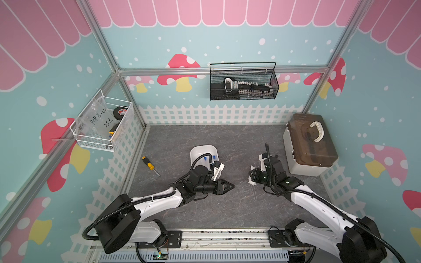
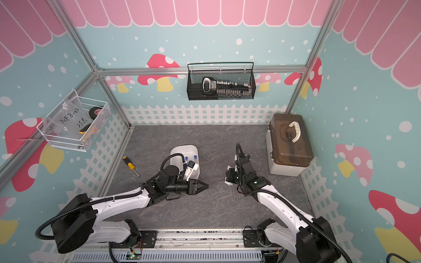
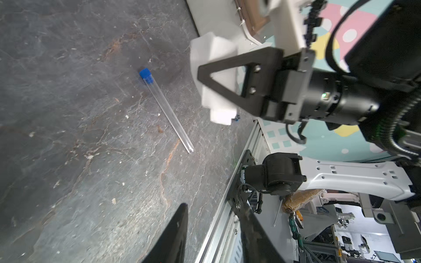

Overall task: Wipe the exteriors of test tubes
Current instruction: Place the cleaning item at the center of the board.

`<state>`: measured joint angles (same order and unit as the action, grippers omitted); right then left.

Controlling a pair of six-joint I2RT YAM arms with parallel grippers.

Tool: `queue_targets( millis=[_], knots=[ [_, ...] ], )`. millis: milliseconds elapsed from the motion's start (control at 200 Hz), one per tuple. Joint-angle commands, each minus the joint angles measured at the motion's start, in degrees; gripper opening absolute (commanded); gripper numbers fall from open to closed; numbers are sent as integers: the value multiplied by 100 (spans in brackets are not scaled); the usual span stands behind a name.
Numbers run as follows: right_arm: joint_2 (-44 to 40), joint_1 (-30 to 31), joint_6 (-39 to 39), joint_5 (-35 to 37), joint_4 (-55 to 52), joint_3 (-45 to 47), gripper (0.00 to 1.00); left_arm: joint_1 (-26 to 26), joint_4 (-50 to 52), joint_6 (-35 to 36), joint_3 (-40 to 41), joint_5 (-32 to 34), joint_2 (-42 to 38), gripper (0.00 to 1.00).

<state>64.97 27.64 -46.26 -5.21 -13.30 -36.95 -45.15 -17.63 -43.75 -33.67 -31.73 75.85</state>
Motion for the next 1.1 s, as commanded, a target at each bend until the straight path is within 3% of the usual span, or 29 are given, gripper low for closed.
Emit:
queue_targets(
  millis=[0,155,455,741,836,1096],
  knots=[
    [463,-23,372,401,-556,-143,17,-22,-149,-160,62,69,-69,39],
    [942,-26,584,1296,-1094,-372,19,-25,-68,-177,160,169,-160,39],
    [1335,-45,725,1586,-1382,-558,27,-21,74,-160,196,228,-215,38],
    [1188,-92,866,1765,-1964,-873,52,-27,135,-120,208,220,-199,38],
    [1015,-85,982,1482,-2011,-1034,52,-34,135,-122,212,211,-178,38],
    [1273,219,992,723,-1525,-990,40,-37,74,-160,205,220,-116,38]
  ],
)
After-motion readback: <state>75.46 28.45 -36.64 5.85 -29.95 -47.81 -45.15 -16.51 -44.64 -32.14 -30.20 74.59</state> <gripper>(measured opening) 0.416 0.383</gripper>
